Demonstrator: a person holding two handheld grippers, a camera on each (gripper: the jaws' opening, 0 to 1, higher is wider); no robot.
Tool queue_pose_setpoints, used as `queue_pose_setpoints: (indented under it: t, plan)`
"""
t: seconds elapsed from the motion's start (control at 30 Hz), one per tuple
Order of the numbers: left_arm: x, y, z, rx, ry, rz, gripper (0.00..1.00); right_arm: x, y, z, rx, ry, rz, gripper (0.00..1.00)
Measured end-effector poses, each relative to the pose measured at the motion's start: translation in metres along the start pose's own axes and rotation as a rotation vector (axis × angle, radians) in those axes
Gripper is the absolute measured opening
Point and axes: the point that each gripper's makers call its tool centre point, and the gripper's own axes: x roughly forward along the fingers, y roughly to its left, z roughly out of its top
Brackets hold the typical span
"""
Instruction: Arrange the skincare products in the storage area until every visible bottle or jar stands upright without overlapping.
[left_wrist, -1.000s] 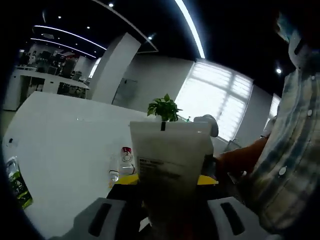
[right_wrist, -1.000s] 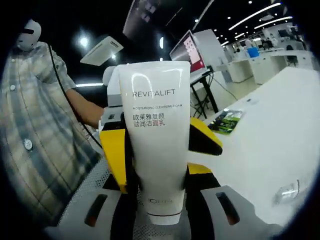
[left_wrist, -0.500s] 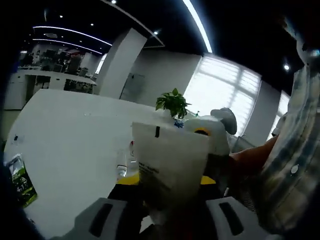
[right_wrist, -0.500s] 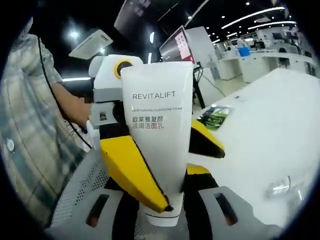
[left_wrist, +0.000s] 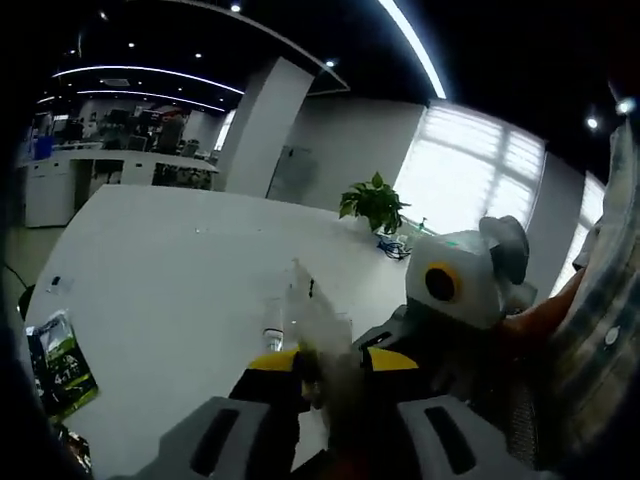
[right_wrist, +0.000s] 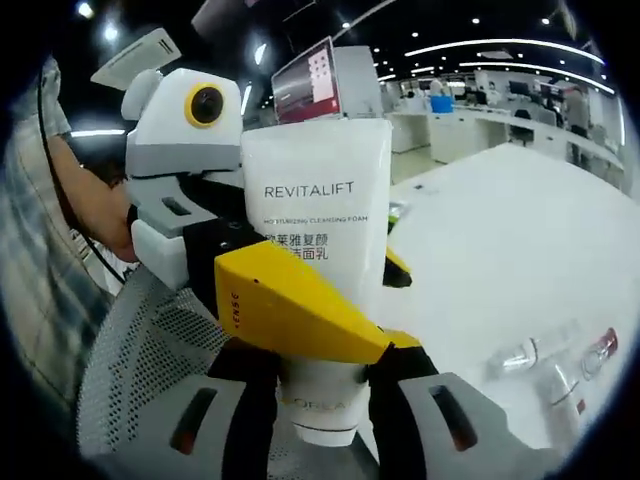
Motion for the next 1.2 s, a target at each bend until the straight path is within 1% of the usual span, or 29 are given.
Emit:
queue_pose_setpoints:
  t: [0.07, 0.1, 0.17, 0.2, 0.23, 0.3, 0.4, 0.53, 0.6, 0.7, 0.73, 0.77, 0.8, 0.93, 1.0, 1.03, 1.07, 1.1, 1.13, 1.2]
  plan:
    - [-0.001, -0.001, -0.002, 0.048, 0.006, 0.008, 0.22, 0.002, 0.0, -0.001, 0.0, 0.004, -0.004, 0.33]
    - [-0.001, -0.001, -0.002, 0.056, 0.006, 0.007, 0.2, 0.002, 0.0, -0.001, -0.001, 0.004, -0.005, 0.33]
    - [-0.001, 0.003, -0.001, 0.08, 0.005, 0.023, 0.14, 0.002, 0.0, -0.001, 0.015, 0.004, 0.0, 0.31]
    - [-0.001, 0.001, -0.002, 0.099, 0.007, 0.008, 0.14, 0.003, 0.0, 0.0, 0.01, -0.001, 0.004, 0.31]
    - [-0.001, 0.002, -0.003, 0.097, 0.012, 0.011, 0.14, 0.003, 0.0, -0.001, 0.011, 0.005, 0.014, 0.31]
    - [-0.002, 0.002, -0.003, 0.122, 0.013, 0.007, 0.13, 0.003, 0.001, -0.001, 0.025, 0.007, 0.028, 0.31]
    - [-0.002, 0.001, -0.003, 0.125, 0.014, 0.008, 0.13, 0.002, 0.002, -0.001, 0.031, 0.016, 0.058, 0.32]
    - [-0.002, -0.001, -0.003, 0.134, 0.011, -0.001, 0.13, -0.004, 0.002, -0.001, 0.033, 0.033, 0.091, 0.32]
    - [-0.001, 0.0, -0.005, 0.15, 0.024, 0.004, 0.13, -0.009, -0.001, -0.004, 0.008, 0.049, 0.086, 0.34]
    - [-0.001, 0.001, -0.008, 0.167, 0.039, 0.011, 0.13, -0.023, -0.008, -0.018, -0.057, 0.123, 0.093, 0.39]
    - [-0.001, 0.001, -0.009, 0.176, 0.044, 0.013, 0.13, -0.031, -0.009, -0.026, -0.112, 0.17, 0.121, 0.38]
    - [0.0, 0.001, -0.01, 0.184, 0.049, 0.015, 0.13, -0.036, -0.013, -0.027, -0.146, 0.189, 0.112, 0.37]
    - [0.001, 0.001, -0.013, 0.2, 0.063, 0.019, 0.13, -0.044, -0.018, -0.025, -0.193, 0.193, 0.103, 0.36]
    - [0.004, -0.001, -0.025, 0.283, 0.131, 0.021, 0.13, -0.064, -0.017, -0.003, -0.257, 0.155, 0.128, 0.37]
    - [0.007, -0.005, -0.031, 0.318, 0.157, 0.011, 0.13, -0.071, -0.015, 0.014, -0.275, 0.113, 0.14, 0.37]
    - [0.009, -0.007, -0.034, 0.335, 0.17, 0.007, 0.13, -0.073, -0.009, 0.027, -0.314, 0.078, 0.155, 0.37]
    - [0.01, -0.007, -0.035, 0.346, 0.175, 0.004, 0.13, -0.075, -0.006, 0.034, -0.342, 0.062, 0.162, 0.35]
    - [0.01, -0.009, -0.037, 0.353, 0.182, -0.001, 0.13, -0.076, 0.0, 0.043, -0.397, 0.051, 0.169, 0.31]
    - [0.011, -0.009, -0.038, 0.356, 0.189, -0.003, 0.13, -0.076, 0.005, 0.048, -0.432, 0.047, 0.184, 0.28]
    - [0.01, -0.009, -0.038, 0.368, 0.187, -0.007, 0.13, -0.075, 0.016, 0.053, -0.492, 0.06, 0.218, 0.22]
